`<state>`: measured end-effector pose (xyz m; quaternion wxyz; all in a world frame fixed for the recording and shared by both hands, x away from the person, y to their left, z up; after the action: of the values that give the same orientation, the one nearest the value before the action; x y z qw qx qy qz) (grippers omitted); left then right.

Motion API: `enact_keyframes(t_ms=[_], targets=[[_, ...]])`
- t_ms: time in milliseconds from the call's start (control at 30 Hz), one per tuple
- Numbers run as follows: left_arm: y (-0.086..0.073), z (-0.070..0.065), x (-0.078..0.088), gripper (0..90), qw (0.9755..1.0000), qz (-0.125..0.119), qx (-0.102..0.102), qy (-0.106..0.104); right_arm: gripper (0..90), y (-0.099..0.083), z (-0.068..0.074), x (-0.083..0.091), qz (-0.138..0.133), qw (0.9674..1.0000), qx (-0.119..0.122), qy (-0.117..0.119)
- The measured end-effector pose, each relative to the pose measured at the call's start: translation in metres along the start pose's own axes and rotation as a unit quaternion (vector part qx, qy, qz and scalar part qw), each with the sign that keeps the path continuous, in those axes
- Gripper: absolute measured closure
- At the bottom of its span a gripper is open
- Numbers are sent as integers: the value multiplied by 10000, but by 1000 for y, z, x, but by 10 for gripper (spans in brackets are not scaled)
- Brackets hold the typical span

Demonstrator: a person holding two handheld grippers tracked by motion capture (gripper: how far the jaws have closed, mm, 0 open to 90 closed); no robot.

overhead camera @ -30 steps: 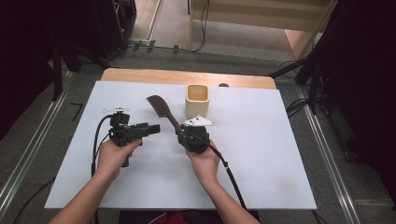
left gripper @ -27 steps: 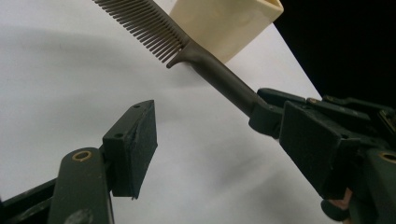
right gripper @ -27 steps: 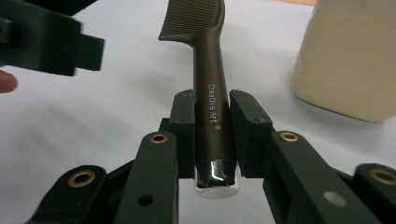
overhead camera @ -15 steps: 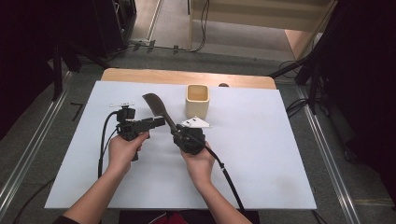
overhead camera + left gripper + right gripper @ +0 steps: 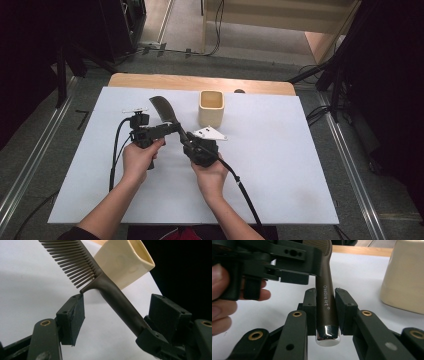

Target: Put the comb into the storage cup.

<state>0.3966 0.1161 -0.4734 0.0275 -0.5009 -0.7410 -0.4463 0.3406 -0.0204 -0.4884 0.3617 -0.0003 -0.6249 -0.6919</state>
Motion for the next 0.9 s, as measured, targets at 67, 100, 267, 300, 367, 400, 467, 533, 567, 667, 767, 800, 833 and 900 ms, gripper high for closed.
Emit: enact_keyframes(t_ms=[67, 100, 267, 300, 367, 400, 467, 533, 567, 667, 767, 800, 833, 900], targets=[[1, -1, -1, 299, 10000, -28, 10, -20, 701, -1, 3, 1, -78, 10000, 37, -26], [1, -1, -1, 299, 10000, -46, 11, -30, 701, -2, 4, 1, -107, 9999, 47, -20], [2, -1, -2, 310, 9998, -100, 105, -123, 701, -6, 5, 1, -340, 9994, -95, -4], [2, -2, -2, 318, 9998, -95, 112, -123, 701, -7, 5, 1, -365, 9993, -110, 8], [2, -3, -3, 324, 9998, -82, 89, -131, 701, -8, 5, 0, -401, 9991, -139, 25], [2, -3, -4, 331, 9998, -81, 75, -138, 701, -9, 6, -1, -416, 9990, -146, 21], [1, -4, -5, 333, 9998, -93, 91, -139, 701, -9, 7, -1, -452, 9989, -139, 22], [1, -5, -5, 343, 9999, -79, 69, -113, 701, -10, 8, -2, -475, 9988, -146, 33], [1, -5, -6, 349, 9999, -84, 74, -126, 701, -10, 8, -2, -486, 9987, -148, 32], [0, -6, -7, 373, 9998, -48, 87, -148, 701, -10, 8, -2, -537, 9984, -168, 9], [0, -6, -7, 393, 9999, -25, 88, -146, 701, -9, 8, -2, -586, 9982, -142, -30], [0, -6, -7, 395, 9998, -21, 95, -148, 701, -9, 8, -2, -586, 9982, -122, -21], [0, -6, -7, 405, 9998, -27, 105, -153, 701, -10, 9, -2, -596, 9981, -121, -62], [0, -6, -7, 420, 9998, -45, 132, -152, 701, -10, 9, -2, -600, 9981, -93, -64]])
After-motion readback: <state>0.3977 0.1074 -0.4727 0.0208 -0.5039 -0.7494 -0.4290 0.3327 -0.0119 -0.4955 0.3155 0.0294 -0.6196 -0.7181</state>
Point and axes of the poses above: each handheld gripper's, and its own axes: x roughly backward along the jaws, y roughly out of its top, z roughly to its left, the point moved 5 cm from there along -x, roughly forward along the jaws
